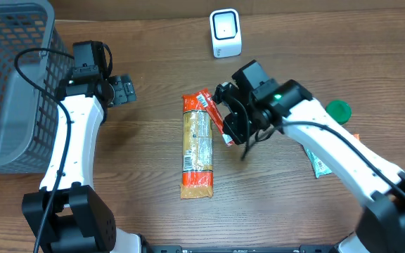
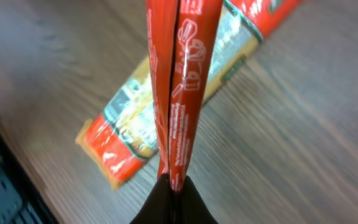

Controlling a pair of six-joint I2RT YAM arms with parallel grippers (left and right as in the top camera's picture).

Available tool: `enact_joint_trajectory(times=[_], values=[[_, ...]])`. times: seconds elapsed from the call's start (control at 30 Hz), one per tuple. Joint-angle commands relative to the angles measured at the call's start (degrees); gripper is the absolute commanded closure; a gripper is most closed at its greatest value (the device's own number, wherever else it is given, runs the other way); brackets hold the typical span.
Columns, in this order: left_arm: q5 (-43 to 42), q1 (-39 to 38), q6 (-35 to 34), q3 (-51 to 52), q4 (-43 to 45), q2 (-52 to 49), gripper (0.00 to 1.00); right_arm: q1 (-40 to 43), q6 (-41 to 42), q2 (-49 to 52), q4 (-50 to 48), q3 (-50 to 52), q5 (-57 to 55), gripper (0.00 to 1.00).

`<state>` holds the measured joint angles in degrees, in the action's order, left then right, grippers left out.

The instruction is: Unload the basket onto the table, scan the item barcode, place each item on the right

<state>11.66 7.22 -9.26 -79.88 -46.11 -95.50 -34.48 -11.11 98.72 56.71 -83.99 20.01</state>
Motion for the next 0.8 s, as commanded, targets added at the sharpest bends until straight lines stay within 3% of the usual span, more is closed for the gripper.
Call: enact_joint_trajectory(times=[0.0, 0.23, 0.47, 0.77], values=[[0.35, -0.11, -0.15, -0.9, 0.02, -0.07, 0.0, 0.11, -11.02, -5.14, 1.62, -0.39, 1.07, 0.96], [0.35, -0.11, -0.15, -0.9, 0.02, -0.07, 0.0, 0.22, -14.21, -5.51, 3.52, -0.39, -1.62, 0.96], [0.35, -0.11, -0.17, -0.9, 0.02, -0.07, 0.0, 0.52, -6.93, -5.51, 3.3, -3.3, -14.8, 0.96], [0.35, -0.11, -0.15, -0.92, 0.02, -0.07, 0.0, 6.45, -4.26, -2.25, 14.27, -28.28, -14.01, 0.97]])
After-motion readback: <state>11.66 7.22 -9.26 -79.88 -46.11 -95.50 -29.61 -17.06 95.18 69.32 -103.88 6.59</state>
